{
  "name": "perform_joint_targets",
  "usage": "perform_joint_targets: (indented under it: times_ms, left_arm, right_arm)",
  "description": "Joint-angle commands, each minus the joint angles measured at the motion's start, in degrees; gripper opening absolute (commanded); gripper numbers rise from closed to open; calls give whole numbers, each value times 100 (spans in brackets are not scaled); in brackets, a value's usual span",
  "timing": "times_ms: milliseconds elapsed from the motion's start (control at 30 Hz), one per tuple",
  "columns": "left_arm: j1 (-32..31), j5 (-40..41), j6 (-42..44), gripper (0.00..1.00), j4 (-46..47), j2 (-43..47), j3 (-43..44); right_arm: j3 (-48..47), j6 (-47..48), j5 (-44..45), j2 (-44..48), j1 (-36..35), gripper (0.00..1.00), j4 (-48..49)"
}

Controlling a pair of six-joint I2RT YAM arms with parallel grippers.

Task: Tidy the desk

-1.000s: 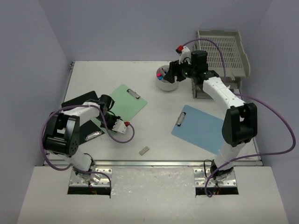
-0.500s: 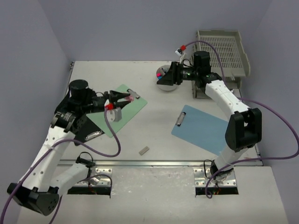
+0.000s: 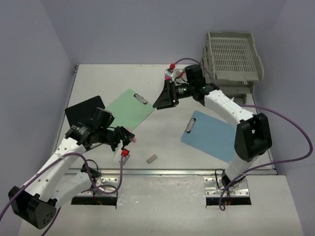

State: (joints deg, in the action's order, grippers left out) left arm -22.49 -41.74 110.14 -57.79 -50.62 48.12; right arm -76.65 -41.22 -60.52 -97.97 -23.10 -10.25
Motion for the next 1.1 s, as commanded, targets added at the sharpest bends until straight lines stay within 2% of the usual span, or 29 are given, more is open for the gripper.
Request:
perform_joint_targets:
  times_ms: [0, 133, 433, 800, 1067]
  left_arm:
    - [-362, 587, 4643, 0, -203, 19, 87]
    - [-727, 817, 4648, 0, -311, -67, 160]
    - [-1159, 848, 4648, 0, -163, -211, 70]
    - [-1442, 825, 4648, 0, -22, -378, 83]
    - [-1554, 871, 4648, 1, 99, -501, 69]
  right_arm:
    - [1, 147, -230, -71, -576, 67, -472]
    - [-203, 302, 285, -294, -823, 68, -932]
    - [-450, 882, 475, -730, -1630, 69, -1447]
    - [-1131, 896, 480, -1400, -1900, 68, -1655]
    - [-1203, 1155, 383, -1660, -2092, 59, -1980]
